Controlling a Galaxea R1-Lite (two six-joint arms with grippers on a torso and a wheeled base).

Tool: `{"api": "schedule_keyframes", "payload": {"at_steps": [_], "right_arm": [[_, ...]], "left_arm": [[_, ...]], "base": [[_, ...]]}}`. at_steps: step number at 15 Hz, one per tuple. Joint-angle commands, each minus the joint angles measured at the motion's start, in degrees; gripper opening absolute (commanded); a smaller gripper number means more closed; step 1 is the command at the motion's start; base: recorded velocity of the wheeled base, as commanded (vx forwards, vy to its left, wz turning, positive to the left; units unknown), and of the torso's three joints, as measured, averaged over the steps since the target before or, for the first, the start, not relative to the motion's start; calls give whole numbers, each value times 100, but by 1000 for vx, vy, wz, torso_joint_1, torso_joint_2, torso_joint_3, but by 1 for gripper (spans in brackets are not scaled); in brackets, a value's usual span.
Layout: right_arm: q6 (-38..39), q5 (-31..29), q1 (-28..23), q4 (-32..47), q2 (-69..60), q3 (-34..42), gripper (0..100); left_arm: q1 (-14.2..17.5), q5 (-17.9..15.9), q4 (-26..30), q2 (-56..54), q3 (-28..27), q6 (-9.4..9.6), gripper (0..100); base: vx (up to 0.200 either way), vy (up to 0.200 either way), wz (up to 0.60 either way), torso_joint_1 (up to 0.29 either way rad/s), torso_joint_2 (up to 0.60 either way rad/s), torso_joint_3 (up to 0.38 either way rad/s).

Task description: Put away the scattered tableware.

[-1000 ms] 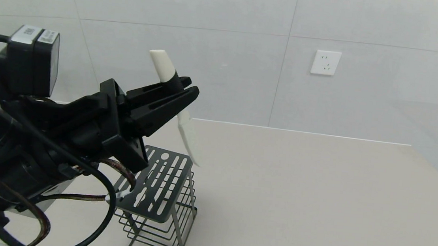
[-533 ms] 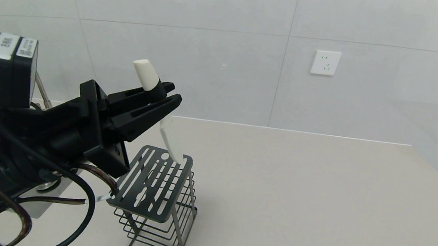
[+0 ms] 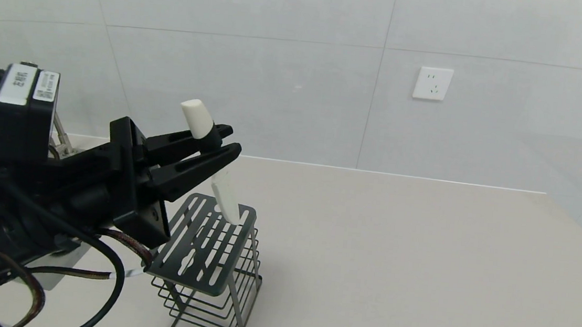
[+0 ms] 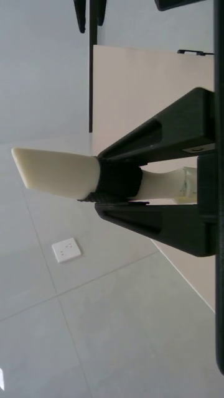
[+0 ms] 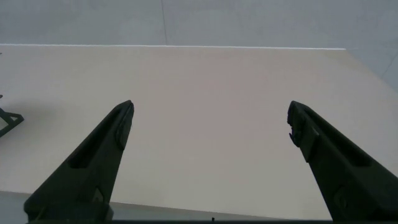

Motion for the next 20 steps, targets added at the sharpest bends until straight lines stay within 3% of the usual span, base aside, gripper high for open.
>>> {"api": "schedule_keyframes", "payload": {"at_steps": [1, 20], "right_arm": [[0, 4, 1, -5, 24, 0, 100], [0, 4, 1, -5, 24, 0, 100]], "left_arm": [[10, -16, -1, 35, 47, -5, 0], [160, -60, -116, 369, 65, 22, 0]], "base": [[0, 0, 0, 0, 0, 0], [0, 0, 0, 0, 0, 0]]}}
